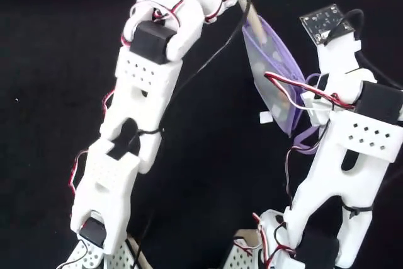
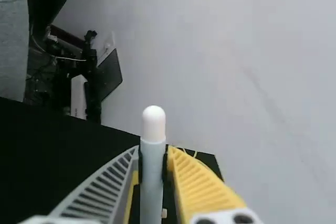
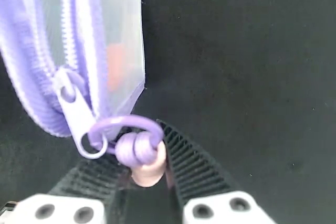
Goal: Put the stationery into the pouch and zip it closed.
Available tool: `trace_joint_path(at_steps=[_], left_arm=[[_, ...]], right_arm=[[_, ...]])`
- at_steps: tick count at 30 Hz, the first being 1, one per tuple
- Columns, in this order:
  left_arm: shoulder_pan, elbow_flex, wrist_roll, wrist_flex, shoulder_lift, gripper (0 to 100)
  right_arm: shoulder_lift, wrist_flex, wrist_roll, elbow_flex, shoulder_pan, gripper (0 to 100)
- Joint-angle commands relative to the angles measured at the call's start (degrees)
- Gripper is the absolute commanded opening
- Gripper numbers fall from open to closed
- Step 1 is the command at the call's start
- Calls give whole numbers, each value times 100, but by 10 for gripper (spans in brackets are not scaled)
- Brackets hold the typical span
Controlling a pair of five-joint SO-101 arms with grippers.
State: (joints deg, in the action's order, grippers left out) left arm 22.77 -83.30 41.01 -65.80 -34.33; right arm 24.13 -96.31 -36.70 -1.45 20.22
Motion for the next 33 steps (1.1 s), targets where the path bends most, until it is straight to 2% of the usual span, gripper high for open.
trace_joint_path(at_steps=[1, 3, 8, 12, 17, 22, 24, 28, 33], left_arm=[[-163, -796, -334, -123, -53, 30], [-119, -1226, -571, -387, -88, 30], [338, -989, -1152, -571, -167, 30], [725, -655, -1846, -510, -835, 30], [857, -1262, -2040, -510, -1776, 35], [778, -1191, -1987, -703, -1697, 241], [646, -1191, -2004, -791, -1530, 295], [374, -1191, -1996, -1020, -862, 338], [-92, -1191, -1960, -1099, 62, 340]], right_arm=[[154, -9, 9, -224, -44, 11], [145, 0, 9, -224, -70, 11], [136, 70, 18, -224, -88, 11], [136, 79, 18, -198, -79, 11], [136, 79, 18, -233, -53, 11], [136, 79, 18, -233, -53, 11], [136, 79, 18, -233, -53, 11], [136, 79, 53, -215, -79, 11], [136, 88, 176, -242, -79, 11]])
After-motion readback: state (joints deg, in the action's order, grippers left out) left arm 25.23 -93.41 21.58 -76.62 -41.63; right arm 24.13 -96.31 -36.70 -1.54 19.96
